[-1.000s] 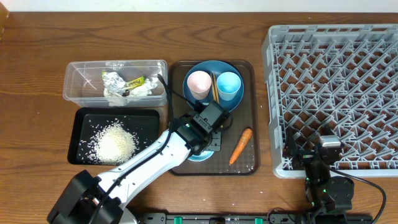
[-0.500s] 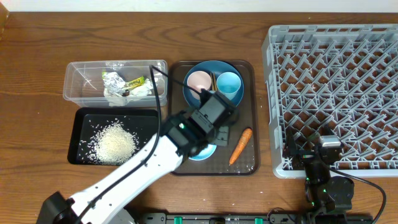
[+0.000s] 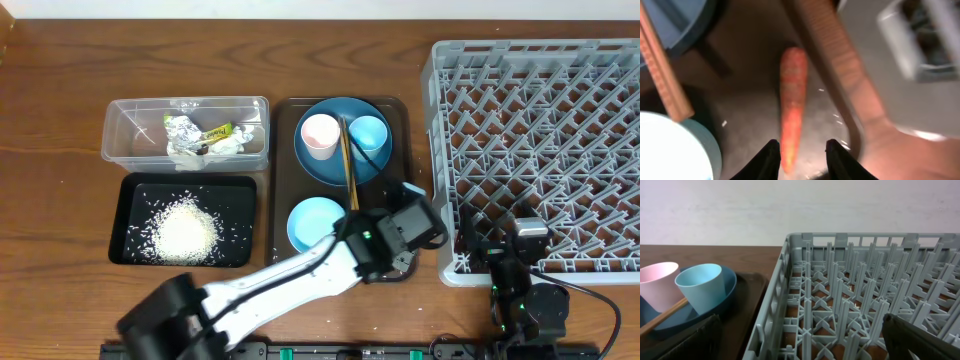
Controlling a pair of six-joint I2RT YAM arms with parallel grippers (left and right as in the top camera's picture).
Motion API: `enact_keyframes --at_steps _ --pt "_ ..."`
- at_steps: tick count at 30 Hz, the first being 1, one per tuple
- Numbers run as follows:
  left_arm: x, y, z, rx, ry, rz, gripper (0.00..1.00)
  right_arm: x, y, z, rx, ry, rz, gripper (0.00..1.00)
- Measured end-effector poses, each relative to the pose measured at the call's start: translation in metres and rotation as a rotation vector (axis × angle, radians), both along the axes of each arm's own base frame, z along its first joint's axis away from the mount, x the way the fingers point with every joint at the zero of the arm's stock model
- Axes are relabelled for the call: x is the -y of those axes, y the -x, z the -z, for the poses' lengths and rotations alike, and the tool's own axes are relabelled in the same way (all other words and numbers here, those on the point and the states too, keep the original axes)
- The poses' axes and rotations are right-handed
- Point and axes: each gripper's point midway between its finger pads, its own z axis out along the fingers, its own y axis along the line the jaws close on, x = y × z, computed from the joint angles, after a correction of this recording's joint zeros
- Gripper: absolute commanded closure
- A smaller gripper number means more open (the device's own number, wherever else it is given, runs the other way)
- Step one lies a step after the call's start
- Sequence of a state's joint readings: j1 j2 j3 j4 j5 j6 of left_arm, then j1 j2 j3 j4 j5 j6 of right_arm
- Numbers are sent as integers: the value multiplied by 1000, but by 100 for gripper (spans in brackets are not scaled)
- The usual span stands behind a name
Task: Sort waste into correct bins and load items into the dishwasher rack
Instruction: 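Release the bowl and grasp the carrot with the left gripper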
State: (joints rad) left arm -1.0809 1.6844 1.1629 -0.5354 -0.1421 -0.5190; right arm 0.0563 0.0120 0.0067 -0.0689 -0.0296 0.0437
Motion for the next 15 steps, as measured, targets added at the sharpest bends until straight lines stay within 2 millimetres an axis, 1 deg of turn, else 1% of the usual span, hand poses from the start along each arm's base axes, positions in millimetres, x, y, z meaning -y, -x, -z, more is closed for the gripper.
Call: enact_keyframes --at_steps 2,5,7,10,15 --pt "0 -6 14 13 -38 -9 63 0 0 0 0 0 0 1" --pt "1 -13 33 29 -74 -7 51 0 0 0 0 0 0 1" --pt "2 -16 42 34 -89 -11 48 0 0 0 0 0 0 1" --pt "4 -19 50 38 -97 -15 48 0 0 0 0 0 0 1" --pt "6 -21 55 43 -100 -17 48 0 0 0 0 0 0 1"
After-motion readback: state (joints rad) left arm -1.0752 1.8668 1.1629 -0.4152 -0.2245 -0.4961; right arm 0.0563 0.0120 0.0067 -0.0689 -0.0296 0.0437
